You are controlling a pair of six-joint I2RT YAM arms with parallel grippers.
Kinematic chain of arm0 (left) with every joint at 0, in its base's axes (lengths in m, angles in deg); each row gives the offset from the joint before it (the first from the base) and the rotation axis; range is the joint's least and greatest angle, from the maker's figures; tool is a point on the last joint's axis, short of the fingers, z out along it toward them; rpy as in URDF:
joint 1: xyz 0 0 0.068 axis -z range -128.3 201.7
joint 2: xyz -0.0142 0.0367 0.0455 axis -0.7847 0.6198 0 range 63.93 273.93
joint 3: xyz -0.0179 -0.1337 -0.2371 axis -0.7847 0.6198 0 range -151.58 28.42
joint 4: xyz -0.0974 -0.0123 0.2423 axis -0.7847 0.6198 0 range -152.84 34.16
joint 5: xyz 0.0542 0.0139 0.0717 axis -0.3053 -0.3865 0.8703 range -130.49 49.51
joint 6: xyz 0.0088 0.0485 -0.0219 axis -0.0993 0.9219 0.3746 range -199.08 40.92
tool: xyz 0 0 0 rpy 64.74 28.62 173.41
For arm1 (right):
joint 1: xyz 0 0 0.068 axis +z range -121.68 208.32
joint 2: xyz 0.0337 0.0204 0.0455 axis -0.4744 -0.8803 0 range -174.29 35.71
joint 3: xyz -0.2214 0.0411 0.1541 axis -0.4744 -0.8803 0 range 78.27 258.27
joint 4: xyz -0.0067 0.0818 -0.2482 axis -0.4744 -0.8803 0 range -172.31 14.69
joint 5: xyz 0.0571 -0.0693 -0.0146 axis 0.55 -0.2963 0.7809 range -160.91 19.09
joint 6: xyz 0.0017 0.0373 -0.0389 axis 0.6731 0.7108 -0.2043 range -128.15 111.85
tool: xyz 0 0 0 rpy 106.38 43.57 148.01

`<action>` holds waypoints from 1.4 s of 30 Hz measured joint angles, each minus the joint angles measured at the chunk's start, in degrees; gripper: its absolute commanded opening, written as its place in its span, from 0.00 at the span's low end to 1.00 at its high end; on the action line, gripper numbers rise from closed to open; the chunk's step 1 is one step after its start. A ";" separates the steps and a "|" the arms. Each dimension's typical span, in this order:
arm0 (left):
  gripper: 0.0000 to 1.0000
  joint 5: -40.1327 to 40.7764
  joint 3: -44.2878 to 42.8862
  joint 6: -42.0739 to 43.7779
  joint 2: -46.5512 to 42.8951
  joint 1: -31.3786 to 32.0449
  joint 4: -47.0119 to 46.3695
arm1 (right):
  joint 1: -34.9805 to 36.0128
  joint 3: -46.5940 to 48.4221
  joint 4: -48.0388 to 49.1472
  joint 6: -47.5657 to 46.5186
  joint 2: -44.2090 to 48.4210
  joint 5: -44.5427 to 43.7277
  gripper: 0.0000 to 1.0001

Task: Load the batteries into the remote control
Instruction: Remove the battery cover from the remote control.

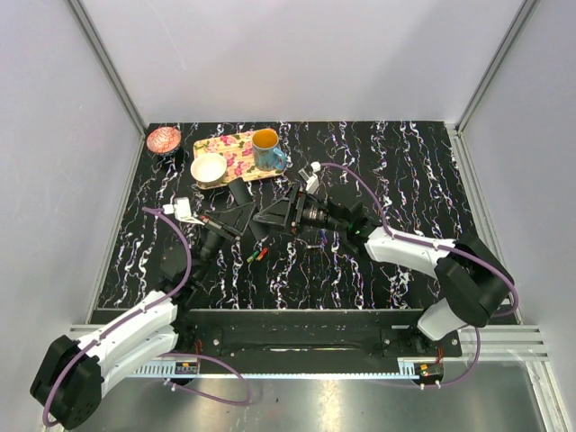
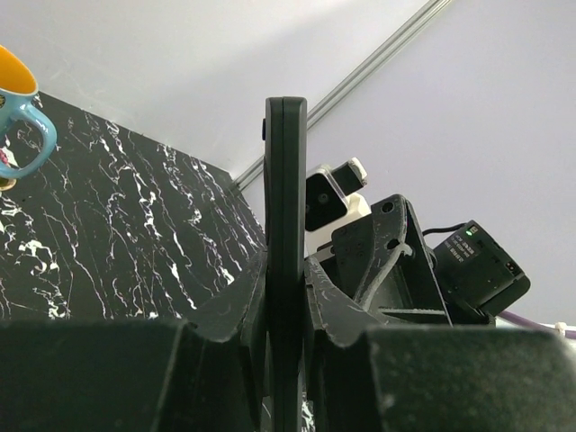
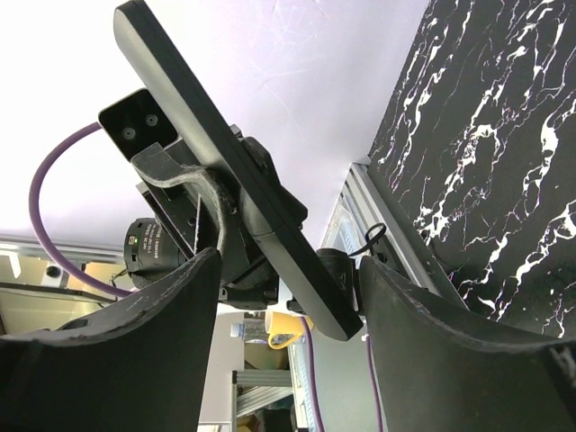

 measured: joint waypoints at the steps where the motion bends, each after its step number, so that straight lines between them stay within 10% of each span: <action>1: 0.00 0.04 0.00 -0.02 0.17 0.07 -0.07 | 0.00 0.09 0.28 0.22 -0.26 0.17 0.68; 42: 0.00 0.44 0.00 -0.46 1.22 0.74 -1.03 | -0.11 -0.11 0.52 1.88 -1.86 0.81 0.37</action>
